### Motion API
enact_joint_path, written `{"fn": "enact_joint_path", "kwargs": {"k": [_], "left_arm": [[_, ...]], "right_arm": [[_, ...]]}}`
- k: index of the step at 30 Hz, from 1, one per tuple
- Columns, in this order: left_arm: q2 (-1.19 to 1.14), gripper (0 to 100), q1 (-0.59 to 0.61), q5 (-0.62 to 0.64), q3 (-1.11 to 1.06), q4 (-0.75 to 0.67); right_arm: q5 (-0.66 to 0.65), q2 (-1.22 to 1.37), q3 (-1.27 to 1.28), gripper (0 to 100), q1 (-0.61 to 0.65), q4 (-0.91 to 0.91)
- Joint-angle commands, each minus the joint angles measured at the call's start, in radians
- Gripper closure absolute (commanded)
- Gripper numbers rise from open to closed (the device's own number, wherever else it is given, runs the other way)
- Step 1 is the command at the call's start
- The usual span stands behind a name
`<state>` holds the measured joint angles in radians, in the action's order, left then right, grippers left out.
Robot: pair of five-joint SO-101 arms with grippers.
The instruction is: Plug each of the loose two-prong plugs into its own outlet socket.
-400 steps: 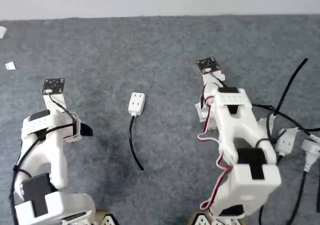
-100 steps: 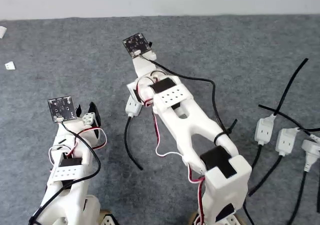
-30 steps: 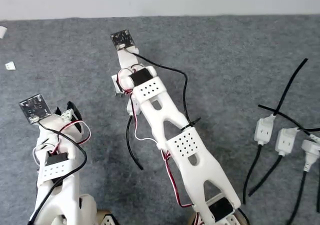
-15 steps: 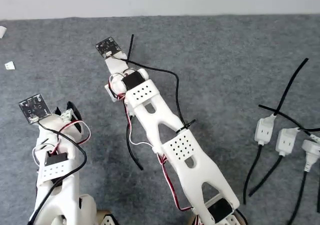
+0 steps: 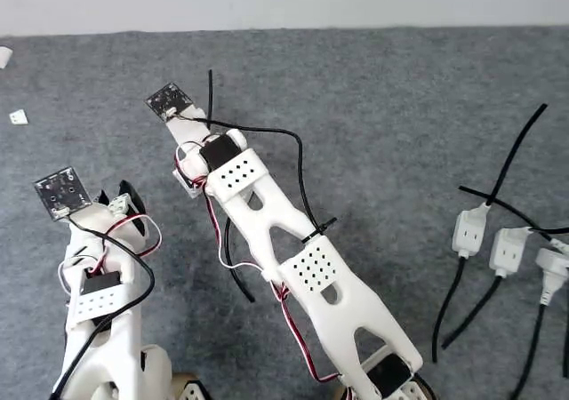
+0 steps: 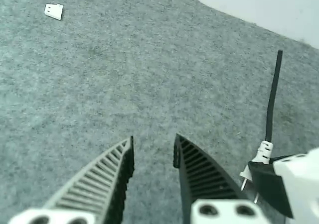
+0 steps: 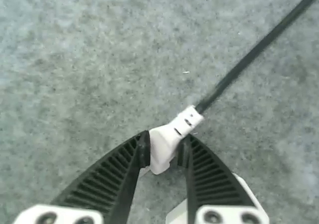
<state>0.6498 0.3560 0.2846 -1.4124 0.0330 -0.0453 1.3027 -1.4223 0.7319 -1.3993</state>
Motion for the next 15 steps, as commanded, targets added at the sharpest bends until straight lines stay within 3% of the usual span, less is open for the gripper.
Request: {"fn": "enact_joint_path", "kwargs": {"k": [1,10,15], "left_arm": [[0.017,88,0.006,0.005,0.035,0.009],[0.017,88,0.006,0.005,0.035,0.009],[0.017,88,0.006,0.005,0.035,0.009]], "right_arm": [[-0.005,-0.041,-0.015,92.2,0.051,-0.058],[0.043,-0.047,-0.066,78.0,-0.001,-0.035],[0.069,-0.036,-0.121,77.9,-0.005,0.005]]}}
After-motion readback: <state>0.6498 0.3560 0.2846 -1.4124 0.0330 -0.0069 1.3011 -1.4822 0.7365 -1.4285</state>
